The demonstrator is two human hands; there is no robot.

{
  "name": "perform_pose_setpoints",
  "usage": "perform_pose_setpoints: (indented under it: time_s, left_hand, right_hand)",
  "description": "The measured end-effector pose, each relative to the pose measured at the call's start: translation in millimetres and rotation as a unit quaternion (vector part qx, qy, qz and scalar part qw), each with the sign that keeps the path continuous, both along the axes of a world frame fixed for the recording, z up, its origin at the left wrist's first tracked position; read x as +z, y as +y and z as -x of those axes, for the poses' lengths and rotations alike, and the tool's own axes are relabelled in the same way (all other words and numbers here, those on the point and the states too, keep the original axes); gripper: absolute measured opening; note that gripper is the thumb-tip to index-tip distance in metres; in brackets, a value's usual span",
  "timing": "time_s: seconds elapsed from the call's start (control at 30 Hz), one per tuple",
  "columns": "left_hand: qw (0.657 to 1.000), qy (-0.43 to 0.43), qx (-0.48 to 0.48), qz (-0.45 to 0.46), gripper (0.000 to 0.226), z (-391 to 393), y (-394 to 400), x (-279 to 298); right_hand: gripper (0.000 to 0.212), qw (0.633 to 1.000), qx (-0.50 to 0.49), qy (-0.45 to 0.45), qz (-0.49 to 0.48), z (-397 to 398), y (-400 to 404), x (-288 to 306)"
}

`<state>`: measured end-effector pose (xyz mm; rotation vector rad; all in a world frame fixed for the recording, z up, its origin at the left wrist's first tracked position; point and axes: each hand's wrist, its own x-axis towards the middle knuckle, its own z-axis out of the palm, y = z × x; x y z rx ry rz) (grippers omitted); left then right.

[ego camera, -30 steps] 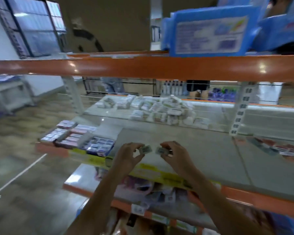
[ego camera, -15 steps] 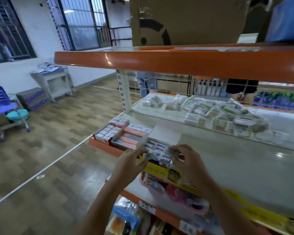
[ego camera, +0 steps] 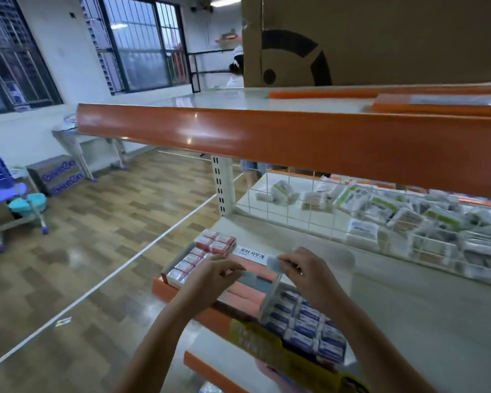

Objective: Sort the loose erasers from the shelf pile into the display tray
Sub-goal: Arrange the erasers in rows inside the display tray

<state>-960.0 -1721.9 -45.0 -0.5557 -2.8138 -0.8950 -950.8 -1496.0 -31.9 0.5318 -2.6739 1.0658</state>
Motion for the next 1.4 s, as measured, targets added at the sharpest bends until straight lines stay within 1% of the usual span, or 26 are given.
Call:
perform_pose_setpoints:
  time_s: [0.27, 0.33, 0.47, 0.6, 0.77, 0.93, 1.07, 1.23, 1.4]
  left_hand:
    - [0.997, -0.056, -0.043, 0.045, 0.014, 50, -17, -2]
    - [0.995, -0.045, -0.062, 0.070, 0.013, 58, -21, -2]
    - [0.985, 0.005, -0.096, 0.144, 0.017, 70, -29, -5]
    - [0.975, 0.033, -0.131, 0.177, 0.025, 78, -35, -13]
    - [0.970, 0.050, -0.170, 0.164, 0.027, 84, -37, -16]
    - [0.952, 0.032, -0.241, 0.189, 0.033, 82, -36, -17]
    - [0.945, 0.045, -0.251, 0.204, 0.034, 87, -40, -17]
    - [0.945, 0.056, -0.251, 0.203, 0.034, 92, -49, -17]
    - [0.945, 0.053, -0.257, 0.196, 0.034, 94, -50, -20]
  right_hand:
    - [0.020, 0.997, 0.012, -0.078, -0.014, 29, -27, 2]
    - [0.018, 0.995, 0.001, -0.097, -0.022, 33, -33, 1]
    - [0.017, 0.991, -0.032, -0.126, -0.043, 37, -47, 1]
    - [0.016, 0.985, -0.067, -0.146, -0.065, 40, -60, 0]
    - [0.015, 0.979, -0.126, -0.154, -0.041, 37, -69, 1]
    - [0.010, 0.971, -0.172, -0.167, -0.013, 32, -73, 2]
    - [0.010, 0.965, -0.192, -0.179, -0.010, 26, -79, 2]
    - [0.013, 0.963, -0.188, -0.192, -0.034, 25, -88, 7]
    - [0.017, 0.957, -0.166, -0.201, -0.126, 30, -102, 7]
